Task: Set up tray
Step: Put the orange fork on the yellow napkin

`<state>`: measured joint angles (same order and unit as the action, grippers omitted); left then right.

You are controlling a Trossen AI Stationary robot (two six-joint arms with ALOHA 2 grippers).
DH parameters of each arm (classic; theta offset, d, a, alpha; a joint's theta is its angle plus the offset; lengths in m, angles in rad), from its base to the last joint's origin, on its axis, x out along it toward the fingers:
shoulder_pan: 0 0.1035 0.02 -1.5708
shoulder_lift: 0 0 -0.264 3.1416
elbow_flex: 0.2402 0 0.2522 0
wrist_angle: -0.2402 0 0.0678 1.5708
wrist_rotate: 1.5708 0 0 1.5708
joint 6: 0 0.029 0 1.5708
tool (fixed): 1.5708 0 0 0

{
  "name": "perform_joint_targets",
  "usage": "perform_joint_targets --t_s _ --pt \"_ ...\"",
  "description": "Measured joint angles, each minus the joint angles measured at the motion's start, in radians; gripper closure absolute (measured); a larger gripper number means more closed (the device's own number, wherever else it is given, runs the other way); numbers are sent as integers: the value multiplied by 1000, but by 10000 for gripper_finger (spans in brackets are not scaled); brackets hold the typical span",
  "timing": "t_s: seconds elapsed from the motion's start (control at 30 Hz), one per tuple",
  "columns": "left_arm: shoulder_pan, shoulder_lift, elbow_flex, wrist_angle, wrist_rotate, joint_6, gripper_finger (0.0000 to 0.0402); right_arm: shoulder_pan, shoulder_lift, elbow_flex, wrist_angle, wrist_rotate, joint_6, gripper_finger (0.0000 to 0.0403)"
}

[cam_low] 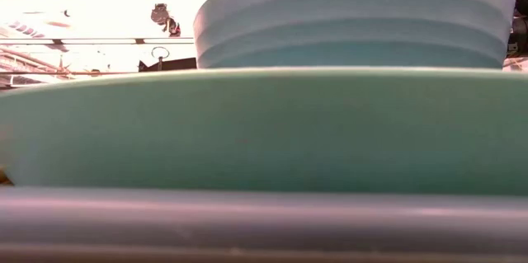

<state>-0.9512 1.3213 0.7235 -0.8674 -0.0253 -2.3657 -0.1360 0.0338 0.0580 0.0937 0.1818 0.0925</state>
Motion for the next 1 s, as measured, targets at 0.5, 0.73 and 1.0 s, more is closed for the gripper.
perform_joint_targets --t_s 0.5,0.73,1.0 --pt "135 -13 54 64 -338 156 391 0 0 0 0 0 0 358" --pt "240 -9 51 108 -312 257 391 0 0 0 0 0 0 358" --pt "309 46 51 196 -252 319 392 0 0 0 0 0 0 358"
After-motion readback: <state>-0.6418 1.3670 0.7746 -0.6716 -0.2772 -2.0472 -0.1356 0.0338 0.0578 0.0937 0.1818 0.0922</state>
